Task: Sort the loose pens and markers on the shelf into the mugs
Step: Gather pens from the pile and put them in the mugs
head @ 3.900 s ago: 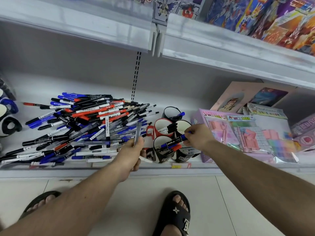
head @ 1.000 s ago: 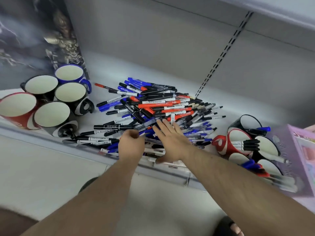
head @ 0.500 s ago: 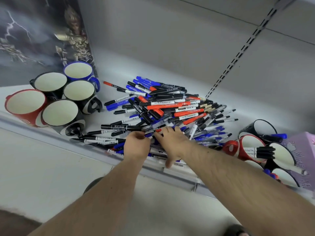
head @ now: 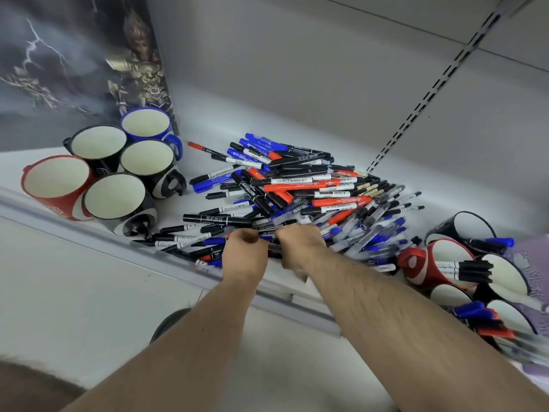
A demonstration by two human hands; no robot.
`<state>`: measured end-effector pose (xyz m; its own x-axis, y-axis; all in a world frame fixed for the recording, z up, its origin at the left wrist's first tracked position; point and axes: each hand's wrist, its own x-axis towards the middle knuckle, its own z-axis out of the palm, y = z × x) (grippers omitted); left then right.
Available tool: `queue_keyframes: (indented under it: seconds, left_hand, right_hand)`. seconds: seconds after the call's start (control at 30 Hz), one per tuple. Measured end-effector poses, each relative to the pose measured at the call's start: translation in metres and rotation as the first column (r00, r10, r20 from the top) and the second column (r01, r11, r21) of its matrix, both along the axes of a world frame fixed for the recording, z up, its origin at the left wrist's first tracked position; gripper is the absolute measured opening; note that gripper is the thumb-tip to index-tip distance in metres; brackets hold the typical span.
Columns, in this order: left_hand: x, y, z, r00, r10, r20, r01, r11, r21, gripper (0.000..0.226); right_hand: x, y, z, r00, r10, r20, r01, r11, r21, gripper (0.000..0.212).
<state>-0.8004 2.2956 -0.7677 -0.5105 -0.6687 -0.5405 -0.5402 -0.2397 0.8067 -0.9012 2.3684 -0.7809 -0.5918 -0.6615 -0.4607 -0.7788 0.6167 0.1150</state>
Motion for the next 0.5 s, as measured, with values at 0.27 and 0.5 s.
queue_keyframes:
  seconds: [0.27,0.5]
  left_hand:
    - [-0.003,-0.001,0.008,0.995,0.082,-0.064,-0.082,0.997,0.0,0.015]
    - [-0.007,0.005,0.018,0.996,0.048,-0.079,-0.049,0.999,-0.016,0.015]
  right_hand:
    - [-0.028,0.01,0.026,0.951,-0.25,0.181,0.293,0.916,-0.273,0.023]
    - [-0.048,0.016,0.057,0.731,-0.444,0.519,0.683,0.474,-0.556,0.017]
